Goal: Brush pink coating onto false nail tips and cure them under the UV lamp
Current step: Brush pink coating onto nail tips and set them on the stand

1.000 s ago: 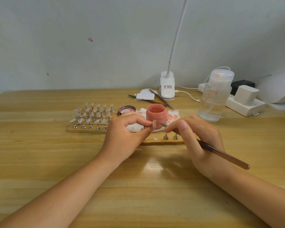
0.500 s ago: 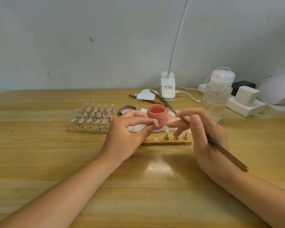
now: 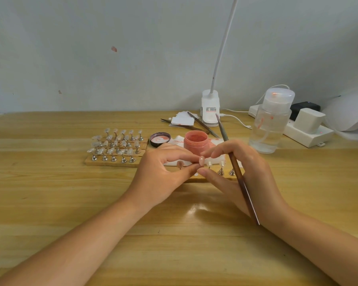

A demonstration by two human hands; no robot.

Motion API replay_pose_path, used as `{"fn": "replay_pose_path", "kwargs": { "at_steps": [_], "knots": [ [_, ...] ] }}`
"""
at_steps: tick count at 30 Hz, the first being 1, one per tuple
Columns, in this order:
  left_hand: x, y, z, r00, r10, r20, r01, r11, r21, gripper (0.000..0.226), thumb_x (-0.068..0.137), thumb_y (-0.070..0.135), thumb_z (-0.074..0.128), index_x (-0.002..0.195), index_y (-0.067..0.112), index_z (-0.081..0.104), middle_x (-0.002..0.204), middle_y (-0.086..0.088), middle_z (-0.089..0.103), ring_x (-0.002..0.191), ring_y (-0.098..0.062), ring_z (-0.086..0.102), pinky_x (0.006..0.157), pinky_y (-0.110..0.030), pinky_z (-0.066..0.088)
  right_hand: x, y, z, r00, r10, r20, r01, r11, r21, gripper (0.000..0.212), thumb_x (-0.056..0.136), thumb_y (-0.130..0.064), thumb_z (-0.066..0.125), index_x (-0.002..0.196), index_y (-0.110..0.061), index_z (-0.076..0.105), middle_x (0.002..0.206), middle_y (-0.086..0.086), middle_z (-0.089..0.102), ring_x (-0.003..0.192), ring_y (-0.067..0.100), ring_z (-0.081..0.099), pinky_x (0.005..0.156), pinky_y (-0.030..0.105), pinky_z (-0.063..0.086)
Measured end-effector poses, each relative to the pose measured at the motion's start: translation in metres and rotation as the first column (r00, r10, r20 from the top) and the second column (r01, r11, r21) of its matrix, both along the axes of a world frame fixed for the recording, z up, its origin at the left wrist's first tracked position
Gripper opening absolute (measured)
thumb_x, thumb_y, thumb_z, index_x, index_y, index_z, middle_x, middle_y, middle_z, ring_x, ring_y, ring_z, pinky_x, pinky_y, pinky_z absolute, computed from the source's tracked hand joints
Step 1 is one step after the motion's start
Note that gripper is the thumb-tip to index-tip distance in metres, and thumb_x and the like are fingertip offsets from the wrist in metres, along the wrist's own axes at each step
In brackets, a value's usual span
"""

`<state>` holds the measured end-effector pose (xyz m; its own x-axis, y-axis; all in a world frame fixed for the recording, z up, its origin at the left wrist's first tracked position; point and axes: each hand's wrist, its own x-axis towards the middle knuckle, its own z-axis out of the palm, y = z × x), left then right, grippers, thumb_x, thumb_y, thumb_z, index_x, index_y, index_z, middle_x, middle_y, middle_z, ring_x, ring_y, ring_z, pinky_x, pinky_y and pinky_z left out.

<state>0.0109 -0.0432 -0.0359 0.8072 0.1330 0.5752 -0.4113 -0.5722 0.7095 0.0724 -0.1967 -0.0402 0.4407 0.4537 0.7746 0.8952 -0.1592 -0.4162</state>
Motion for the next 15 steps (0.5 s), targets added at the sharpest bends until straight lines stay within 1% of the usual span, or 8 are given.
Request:
{"fn": "replay_pose_path", "kwargs": {
  "at_steps": [2,3,5,7,9,11,13,15],
  "knots": [
    [-0.001,0.001,0.000,1.000,-0.003,-0.008,0.003,1.000,0.012,0.015,0.072,0.010,0.073,0.083,0.021,0.071,0.082,0.010,0.070,0.080,-0.004,0.063,0.075,-0.014,0.047,0.000,0.001,0.000,1.000,-0.003,-0.007,0.003,1.000,0.008,0.030,0.071,-0.036,0.072,0.088,-0.033,0.047,0.086,-0.025,0.059,0.088,-0.005,0.057,0.080,0.030,0.047],
    [-0.001,0.001,0.000,1.000,-0.003,-0.013,0.004,1.000,0.013,0.016,0.072,0.013,0.073,0.083,0.023,0.071,0.084,0.011,0.070,0.081,-0.002,0.063,0.075,-0.013,0.046,0.000,0.000,0.001,1.000,-0.002,-0.010,0.002,1.000,0.011,0.030,0.072,-0.036,0.072,0.088,-0.034,0.047,0.086,-0.027,0.058,0.088,-0.006,0.057,0.080,0.031,0.047],
    [-0.002,-0.001,0.001,0.999,0.001,-0.034,0.000,1.000,0.013,0.014,0.071,0.024,0.072,0.085,0.027,0.070,0.086,0.013,0.069,0.084,0.002,0.062,0.076,-0.008,0.044,0.001,0.000,0.000,1.000,0.007,-0.006,-0.007,1.000,0.014,0.027,0.073,-0.040,0.069,0.088,-0.033,0.048,0.087,-0.026,0.058,0.088,-0.002,0.058,0.079,0.035,0.049],
    [-0.002,-0.002,0.001,0.998,0.010,-0.067,-0.010,1.000,-0.002,0.020,0.068,0.034,0.070,0.087,0.027,0.069,0.087,0.014,0.069,0.087,0.005,0.061,0.076,-0.005,0.041,0.002,0.000,-0.001,1.000,0.012,-0.002,-0.012,1.000,0.010,0.018,0.076,-0.039,0.063,0.088,-0.034,0.050,0.088,-0.028,0.057,0.089,-0.002,0.058,0.079,0.036,0.050],
    [-0.001,-0.002,0.000,0.995,0.017,-0.098,-0.019,1.000,-0.022,0.025,0.067,0.032,0.074,0.089,0.025,0.065,0.088,0.014,0.067,0.087,0.003,0.060,0.076,-0.007,0.042,0.005,0.001,-0.002,1.000,-0.003,0.007,0.003,1.000,-0.005,0.017,0.077,-0.037,0.063,0.089,-0.035,0.051,0.086,-0.033,0.054,0.089,-0.005,0.057,0.079,0.031,0.048],
    [0.000,-0.001,-0.001,0.992,0.033,-0.121,-0.037,0.999,-0.028,0.033,0.065,0.027,0.079,0.092,0.026,0.059,0.088,0.014,0.065,0.086,0.002,0.060,0.076,-0.008,0.044,0.008,0.002,-0.005,1.000,-0.019,0.021,0.019,1.000,-0.012,0.019,0.077,-0.031,0.068,0.089,-0.031,0.054,0.084,-0.032,0.054,0.087,-0.004,0.056,0.077,0.031,0.049],
    [0.001,-0.001,-0.003,0.989,0.050,-0.141,-0.051,0.999,-0.004,0.039,0.063,0.027,0.080,0.093,0.028,0.056,0.087,0.014,0.064,0.085,0.004,0.058,0.074,-0.004,0.040,0.010,0.004,-0.007,0.999,-0.033,0.034,0.034,0.999,-0.027,0.018,0.076,-0.026,0.070,0.087,-0.028,0.056,0.083,-0.029,0.054,0.085,-0.002,0.055,0.074,0.032,0.049],
    [0.002,0.000,-0.004,0.985,0.074,-0.156,-0.070,0.997,0.027,0.040,0.062,0.028,0.080,0.093,0.028,0.055,0.085,0.014,0.063,0.082,0.004,0.056,0.072,-0.002,0.037,0.012,0.006,-0.008,0.998,-0.047,0.048,0.049,0.997,-0.054,0.015,0.076,-0.026,0.069,0.085,-0.025,0.057,0.083,-0.028,0.052,0.084,-0.001,0.054,0.072,0.032,0.049]
  ]
}}
